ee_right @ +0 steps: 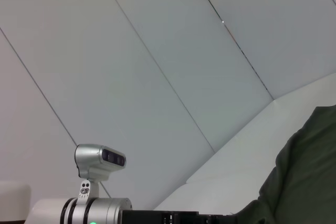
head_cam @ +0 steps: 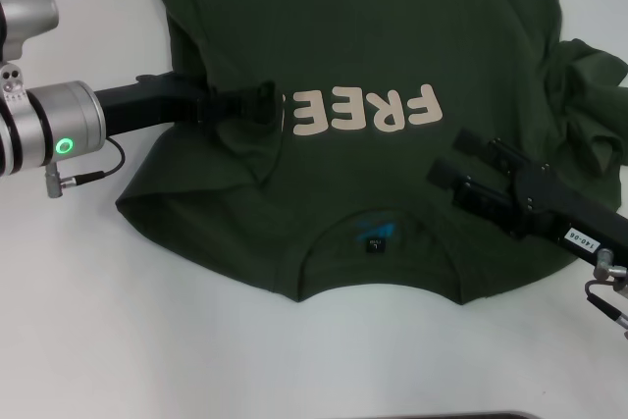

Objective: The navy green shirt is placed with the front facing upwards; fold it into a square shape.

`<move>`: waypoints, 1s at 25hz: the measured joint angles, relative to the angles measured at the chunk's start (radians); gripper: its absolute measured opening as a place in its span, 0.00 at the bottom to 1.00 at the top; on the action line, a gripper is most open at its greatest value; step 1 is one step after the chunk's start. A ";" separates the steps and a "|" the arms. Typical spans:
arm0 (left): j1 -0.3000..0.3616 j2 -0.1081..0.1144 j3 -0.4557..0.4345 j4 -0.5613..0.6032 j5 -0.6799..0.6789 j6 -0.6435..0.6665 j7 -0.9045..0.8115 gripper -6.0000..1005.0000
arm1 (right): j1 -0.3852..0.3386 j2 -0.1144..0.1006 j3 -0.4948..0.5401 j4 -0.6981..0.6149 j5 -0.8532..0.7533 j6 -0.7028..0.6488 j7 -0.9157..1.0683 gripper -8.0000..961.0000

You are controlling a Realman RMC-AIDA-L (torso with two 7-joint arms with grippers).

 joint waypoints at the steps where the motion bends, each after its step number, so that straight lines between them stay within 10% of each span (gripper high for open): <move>1: 0.000 0.000 0.000 0.000 0.000 -0.003 0.000 0.86 | 0.000 0.000 0.000 0.000 0.000 0.000 0.000 0.95; 7: 0.000 -0.001 0.001 -0.003 0.000 -0.020 0.000 0.91 | 0.000 0.000 -0.002 0.001 0.000 0.000 0.000 0.95; 25: 0.005 0.001 0.001 -0.004 0.000 -0.009 0.000 0.38 | 0.000 0.000 -0.002 0.003 -0.002 -0.002 0.000 0.95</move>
